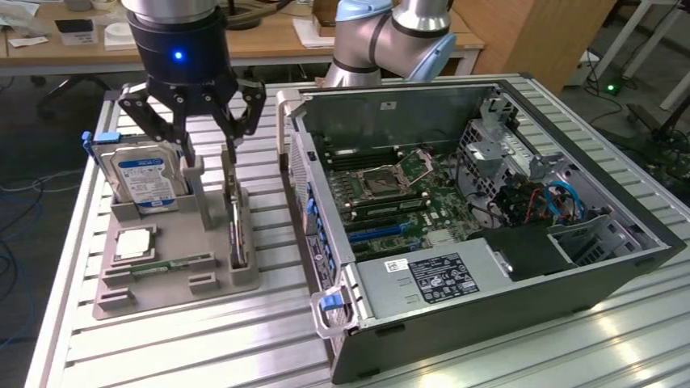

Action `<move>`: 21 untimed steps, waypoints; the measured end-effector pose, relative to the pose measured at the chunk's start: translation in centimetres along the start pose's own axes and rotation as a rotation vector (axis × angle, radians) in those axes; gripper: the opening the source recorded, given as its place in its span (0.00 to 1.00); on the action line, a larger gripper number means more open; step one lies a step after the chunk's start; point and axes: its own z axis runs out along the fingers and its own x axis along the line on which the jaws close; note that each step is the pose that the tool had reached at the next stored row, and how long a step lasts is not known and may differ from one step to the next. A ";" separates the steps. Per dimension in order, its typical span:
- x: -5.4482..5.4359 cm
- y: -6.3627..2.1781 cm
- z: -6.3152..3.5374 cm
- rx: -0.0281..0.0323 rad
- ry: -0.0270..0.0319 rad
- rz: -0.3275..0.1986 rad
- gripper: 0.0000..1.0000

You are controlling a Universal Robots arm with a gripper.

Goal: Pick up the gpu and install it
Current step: 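Pick up the gpu and move the gpu toward the slot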

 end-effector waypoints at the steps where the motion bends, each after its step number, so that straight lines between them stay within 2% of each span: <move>1: 0.0 0.00 0.06 0.0000 0.0000 0.000 0.53; 8: 0.0 -0.02 0.38 0.0000 0.0001 0.000 0.55; 9: 0.0 -0.02 0.43 0.0000 0.0000 0.000 0.60; 21: 0.0 -0.05 1.05 0.0000 0.0000 0.000 0.60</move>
